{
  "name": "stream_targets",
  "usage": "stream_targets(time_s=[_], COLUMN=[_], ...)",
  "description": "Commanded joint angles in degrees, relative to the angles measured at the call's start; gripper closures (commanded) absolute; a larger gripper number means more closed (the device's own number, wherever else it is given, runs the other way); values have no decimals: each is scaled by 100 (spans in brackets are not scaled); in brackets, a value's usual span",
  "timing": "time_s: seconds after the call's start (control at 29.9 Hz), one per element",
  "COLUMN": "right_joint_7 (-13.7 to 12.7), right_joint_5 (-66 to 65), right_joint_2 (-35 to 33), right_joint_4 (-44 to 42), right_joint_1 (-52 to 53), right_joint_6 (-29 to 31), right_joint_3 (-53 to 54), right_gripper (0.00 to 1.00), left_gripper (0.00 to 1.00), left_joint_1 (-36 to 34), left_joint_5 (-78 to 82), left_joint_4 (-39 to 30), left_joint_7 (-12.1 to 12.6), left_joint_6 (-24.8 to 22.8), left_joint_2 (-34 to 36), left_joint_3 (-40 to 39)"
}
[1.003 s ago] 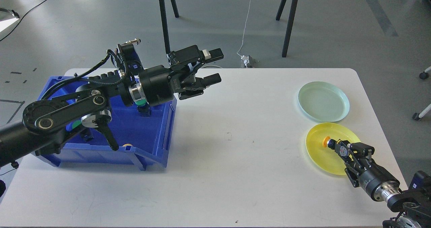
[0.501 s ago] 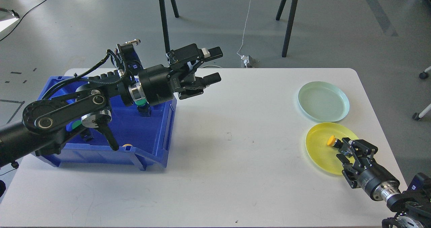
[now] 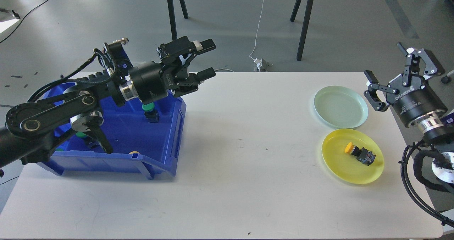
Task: Pass button and place on color plate
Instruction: 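Raise the right gripper and move the left gripper back to the bin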
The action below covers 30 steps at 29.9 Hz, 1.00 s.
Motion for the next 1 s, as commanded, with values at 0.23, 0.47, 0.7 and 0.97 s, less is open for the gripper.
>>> stream_targets(time_s=[0.23, 0.47, 0.7, 0.97], right_joint_7=[-153, -135, -126, -126], right_joint_5=[741, 715, 715, 715], right_joint_2=[61, 202, 211, 211], right_joint_4=[-136, -329, -329, -320], right_joint_1=[1776, 1671, 1504, 1328], right_joint_6=[222, 231, 239, 248], right_joint_3=[-1468, -1512, -1494, -1503], right_gripper=[4, 4, 4, 4], left_gripper=[1, 1, 1, 1], left_joint_1=[176, 133, 185, 177], left_joint_5=[1468, 2956, 4670, 5655], left_joint_4=[-78, -105, 44, 1229], left_joint_7=[-1, -1, -1, -1], left_joint_6=[37, 520, 538, 511], left_joint_2=[1358, 2263, 2844, 2661], left_joint_3=[51, 68, 568, 982])
